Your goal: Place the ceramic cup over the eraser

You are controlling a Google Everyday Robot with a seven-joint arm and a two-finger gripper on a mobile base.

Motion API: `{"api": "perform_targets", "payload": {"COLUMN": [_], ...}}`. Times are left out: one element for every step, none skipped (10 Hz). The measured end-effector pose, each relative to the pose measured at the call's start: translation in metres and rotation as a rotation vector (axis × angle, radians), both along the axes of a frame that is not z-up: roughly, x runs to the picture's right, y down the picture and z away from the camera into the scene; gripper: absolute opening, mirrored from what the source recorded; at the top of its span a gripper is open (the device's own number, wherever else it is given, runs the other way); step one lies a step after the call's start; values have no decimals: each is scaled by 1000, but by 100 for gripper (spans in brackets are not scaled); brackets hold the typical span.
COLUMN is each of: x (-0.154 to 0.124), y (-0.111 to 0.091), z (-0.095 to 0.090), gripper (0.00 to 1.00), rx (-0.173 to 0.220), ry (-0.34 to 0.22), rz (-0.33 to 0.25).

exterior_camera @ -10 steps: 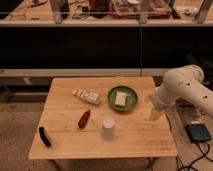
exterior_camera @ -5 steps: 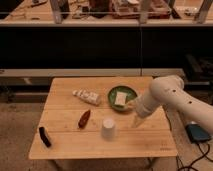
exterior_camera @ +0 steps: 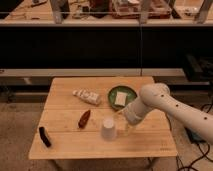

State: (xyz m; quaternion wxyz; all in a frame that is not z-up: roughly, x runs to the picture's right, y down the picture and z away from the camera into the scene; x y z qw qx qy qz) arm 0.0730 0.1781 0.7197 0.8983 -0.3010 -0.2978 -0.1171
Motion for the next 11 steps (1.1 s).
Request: {"api": "perform_targets", "payload": {"x": [-7,-15,-19,-24,-30,-36,-40,-44,-48,-48,-49], "y": [-1,-6,-8,-12,-14,-15,-14,-11,-6,-2,2], "z": [3,6,9,12,15,17,18,19,20,21,24], "gripper": [65,65,65,65,65,65,65,65,65,65,65], "rx": [2,11,18,29,37,40,38,26,9,-3,-14], "ry": [-17,-33,-41,-48,-55,-63,-71,-79,-89,-93,-95], "rz": [4,13,16,19,20,17,14,10,2,-4,-11]}}
